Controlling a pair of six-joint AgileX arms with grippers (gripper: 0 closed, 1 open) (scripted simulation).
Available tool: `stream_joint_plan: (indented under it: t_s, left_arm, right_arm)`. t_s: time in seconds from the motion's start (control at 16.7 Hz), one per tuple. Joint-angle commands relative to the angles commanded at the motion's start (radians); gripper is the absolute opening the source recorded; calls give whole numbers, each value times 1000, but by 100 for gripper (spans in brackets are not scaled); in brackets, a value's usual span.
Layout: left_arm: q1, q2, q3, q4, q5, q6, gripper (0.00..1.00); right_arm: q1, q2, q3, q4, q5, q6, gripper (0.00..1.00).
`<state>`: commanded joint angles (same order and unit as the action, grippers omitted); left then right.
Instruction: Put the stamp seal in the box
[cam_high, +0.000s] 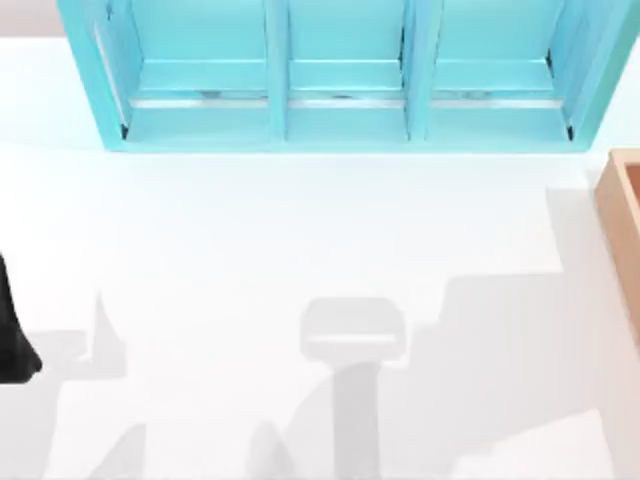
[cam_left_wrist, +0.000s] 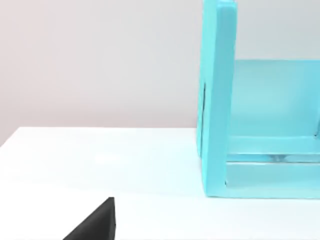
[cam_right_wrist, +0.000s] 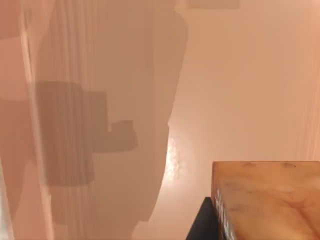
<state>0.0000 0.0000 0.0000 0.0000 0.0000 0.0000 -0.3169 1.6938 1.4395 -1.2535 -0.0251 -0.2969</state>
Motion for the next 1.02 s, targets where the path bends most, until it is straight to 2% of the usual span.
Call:
stream_joint_plan:
  t_s: [0.48,1.02]
  left_arm:
    - [0,0,0,0,0,0,100]
    - [0,0,0,0,0,0,100]
  right_arm:
    - [-11,-18,-27,36,-7,-17,0]
    - [-5,27,-215,274,-6,-10,0]
